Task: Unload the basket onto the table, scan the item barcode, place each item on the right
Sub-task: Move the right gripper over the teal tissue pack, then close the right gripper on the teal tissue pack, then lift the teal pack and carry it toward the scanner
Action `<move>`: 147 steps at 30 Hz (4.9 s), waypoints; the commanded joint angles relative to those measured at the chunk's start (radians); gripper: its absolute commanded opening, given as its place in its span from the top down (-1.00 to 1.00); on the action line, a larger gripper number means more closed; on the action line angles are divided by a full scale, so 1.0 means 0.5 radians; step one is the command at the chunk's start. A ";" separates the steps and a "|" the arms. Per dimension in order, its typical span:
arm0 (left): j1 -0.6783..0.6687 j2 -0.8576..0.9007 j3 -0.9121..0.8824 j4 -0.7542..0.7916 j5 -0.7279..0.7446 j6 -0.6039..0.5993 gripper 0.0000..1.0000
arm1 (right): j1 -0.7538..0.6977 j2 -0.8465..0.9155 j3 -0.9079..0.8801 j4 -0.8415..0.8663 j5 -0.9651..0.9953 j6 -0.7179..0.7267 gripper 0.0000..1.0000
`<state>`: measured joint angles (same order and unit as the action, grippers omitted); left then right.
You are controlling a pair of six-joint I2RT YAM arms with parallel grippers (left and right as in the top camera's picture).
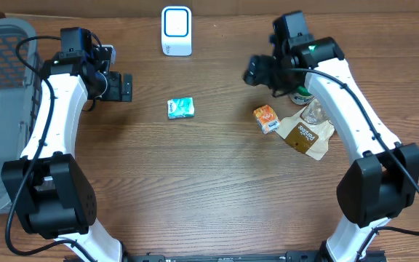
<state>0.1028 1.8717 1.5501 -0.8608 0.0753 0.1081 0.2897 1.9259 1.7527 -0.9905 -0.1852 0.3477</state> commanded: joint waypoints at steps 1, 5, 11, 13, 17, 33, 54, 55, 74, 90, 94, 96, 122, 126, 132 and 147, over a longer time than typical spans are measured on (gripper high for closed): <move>0.003 -0.015 0.018 0.003 0.021 0.023 -0.99 | 0.101 0.010 0.031 0.130 -0.209 -0.105 -0.59; 0.003 -0.015 0.019 0.003 0.021 0.023 -0.99 | 0.229 0.163 0.031 0.436 -0.233 -0.127 -0.40; 0.003 -0.015 0.018 0.003 0.021 0.023 -0.99 | 0.375 0.430 0.032 0.822 -0.278 -0.179 -0.39; 0.003 -0.015 0.019 0.003 0.021 0.023 -0.99 | 0.408 0.500 0.032 0.909 -0.268 -0.190 -0.36; 0.003 -0.015 0.018 0.003 0.021 0.023 -0.99 | 0.461 0.635 0.032 1.057 -0.224 -0.189 -0.23; 0.003 -0.015 0.018 0.003 0.021 0.023 -0.99 | 0.544 0.802 0.027 1.118 -0.136 -0.189 0.10; 0.003 -0.015 0.019 0.003 0.021 0.023 -0.99 | 0.465 0.680 0.301 0.229 -0.098 0.172 0.55; 0.003 -0.015 0.019 0.004 0.021 0.023 -0.99 | 0.465 0.669 0.335 0.117 -0.106 0.279 0.55; 0.003 -0.015 0.018 0.003 0.021 0.023 -0.99 | 0.396 0.660 0.356 -0.132 -0.117 -0.199 0.25; 0.003 -0.015 0.019 0.003 0.021 0.023 -0.98 | 0.362 0.752 0.329 -0.193 -0.327 -0.451 0.42; 0.003 -0.015 0.019 0.003 0.021 0.023 -0.99 | 0.362 0.753 0.304 -0.180 -0.345 -0.441 0.42; 0.003 -0.015 0.018 0.003 0.021 0.023 -0.99 | 0.362 0.753 0.259 -0.152 -0.353 -0.410 0.42; 0.003 -0.015 0.019 0.003 0.021 0.023 -0.99 | 0.443 0.753 -0.115 0.184 -0.453 0.144 0.23; 0.003 -0.015 0.018 0.003 0.021 0.023 -0.99 | 0.451 0.753 -0.171 0.246 -0.456 0.205 0.31; 0.003 -0.015 0.018 0.003 0.021 0.023 -0.99 | 0.451 0.753 -0.166 0.260 -0.479 0.256 0.92; 0.003 -0.015 0.018 0.003 0.021 0.023 -0.99 | 0.038 0.413 -0.076 0.067 -1.712 -0.066 0.92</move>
<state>0.1028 1.8717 1.5501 -0.8608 0.0753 0.1081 0.3790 2.2433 1.6985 -0.9318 -0.8612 0.3683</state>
